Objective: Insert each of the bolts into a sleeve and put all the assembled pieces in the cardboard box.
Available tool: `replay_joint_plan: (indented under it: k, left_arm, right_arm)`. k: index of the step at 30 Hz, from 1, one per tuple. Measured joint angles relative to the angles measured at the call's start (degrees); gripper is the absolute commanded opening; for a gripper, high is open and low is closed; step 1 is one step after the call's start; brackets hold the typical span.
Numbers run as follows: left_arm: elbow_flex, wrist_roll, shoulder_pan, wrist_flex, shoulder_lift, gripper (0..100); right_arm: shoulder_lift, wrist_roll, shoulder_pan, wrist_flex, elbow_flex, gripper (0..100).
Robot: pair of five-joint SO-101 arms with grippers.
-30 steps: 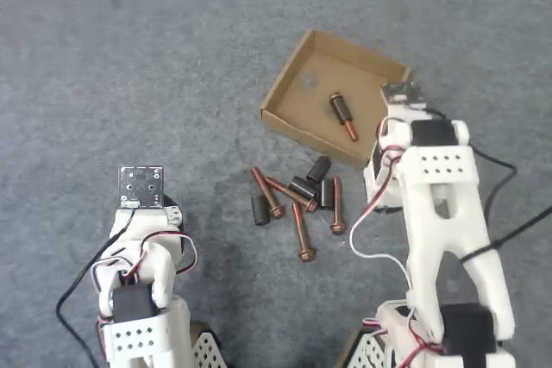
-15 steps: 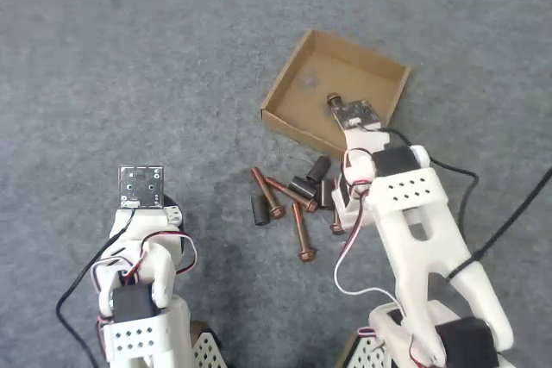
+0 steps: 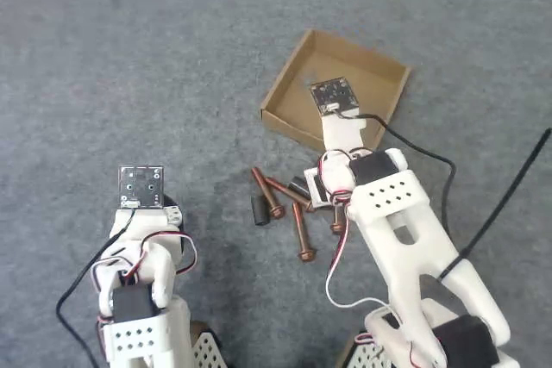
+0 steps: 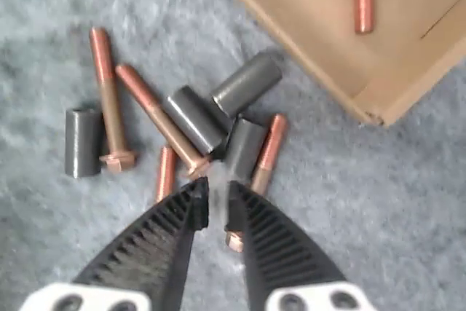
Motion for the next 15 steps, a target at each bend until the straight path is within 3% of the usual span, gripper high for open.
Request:
replay_joint_plan:
  k: [4,9,15]
  left_arm:
    - [0.00,0.00,0.00,0.00,0.00,1]
    - [0.00,0.00,0.00,0.00,0.00,1]
    - [0.00,0.00,0.00,0.00,0.00,1]
  right_arm:
    - [1.05,0.09,-2.73,-1.32,0.00,8.5]
    - [7.38,7.47,-5.01,-5.27,-0.26,7.2]
    - [17.41,-3.52,-0.09,-6.59,-8.00,7.7]
